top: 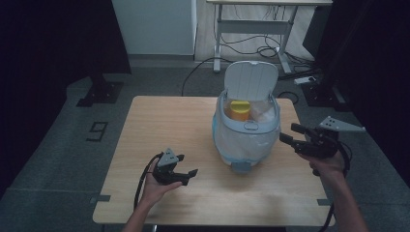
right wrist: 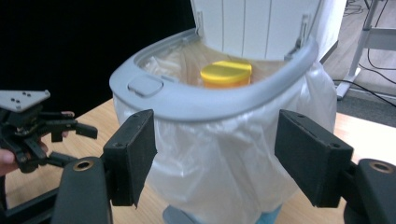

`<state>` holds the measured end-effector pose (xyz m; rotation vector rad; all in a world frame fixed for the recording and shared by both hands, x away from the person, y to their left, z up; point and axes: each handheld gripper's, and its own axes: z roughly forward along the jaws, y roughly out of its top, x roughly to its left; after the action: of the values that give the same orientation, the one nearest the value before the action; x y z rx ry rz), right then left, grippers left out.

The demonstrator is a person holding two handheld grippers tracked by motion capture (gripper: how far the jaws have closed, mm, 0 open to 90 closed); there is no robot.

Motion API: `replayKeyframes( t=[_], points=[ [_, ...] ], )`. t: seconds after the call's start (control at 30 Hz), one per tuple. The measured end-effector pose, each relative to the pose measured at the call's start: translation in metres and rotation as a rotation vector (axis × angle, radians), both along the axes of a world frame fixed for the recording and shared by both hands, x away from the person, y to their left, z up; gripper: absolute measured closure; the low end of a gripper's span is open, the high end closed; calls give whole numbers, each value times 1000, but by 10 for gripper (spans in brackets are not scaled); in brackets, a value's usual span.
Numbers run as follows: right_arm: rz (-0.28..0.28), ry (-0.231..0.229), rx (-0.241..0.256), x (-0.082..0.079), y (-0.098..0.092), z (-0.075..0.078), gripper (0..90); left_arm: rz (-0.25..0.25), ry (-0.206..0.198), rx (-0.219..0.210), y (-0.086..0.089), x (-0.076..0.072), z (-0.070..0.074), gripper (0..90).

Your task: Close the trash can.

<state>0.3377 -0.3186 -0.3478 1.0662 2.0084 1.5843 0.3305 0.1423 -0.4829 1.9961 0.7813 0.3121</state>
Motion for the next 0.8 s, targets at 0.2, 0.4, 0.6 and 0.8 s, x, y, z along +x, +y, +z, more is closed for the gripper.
replayKeyframes(
  t=[0.2, 0.4, 0.6, 0.8],
  points=[
    [10, 13, 5, 17, 4, 9, 286, 1, 9, 0, 1, 0, -3, 205],
    [16, 20, -5, 35, 10, 17, 282, 3, 19, -1, 3, 1, -6, 207],
    [9, 33, -1, 54, 11, 21, 277, 0, 22, 0, 3, 1, -7, 209],
    [2, 42, -4, 74, 12, 24, 274, 3, 27, 0, 4, 2, -9, 213]
  ],
)
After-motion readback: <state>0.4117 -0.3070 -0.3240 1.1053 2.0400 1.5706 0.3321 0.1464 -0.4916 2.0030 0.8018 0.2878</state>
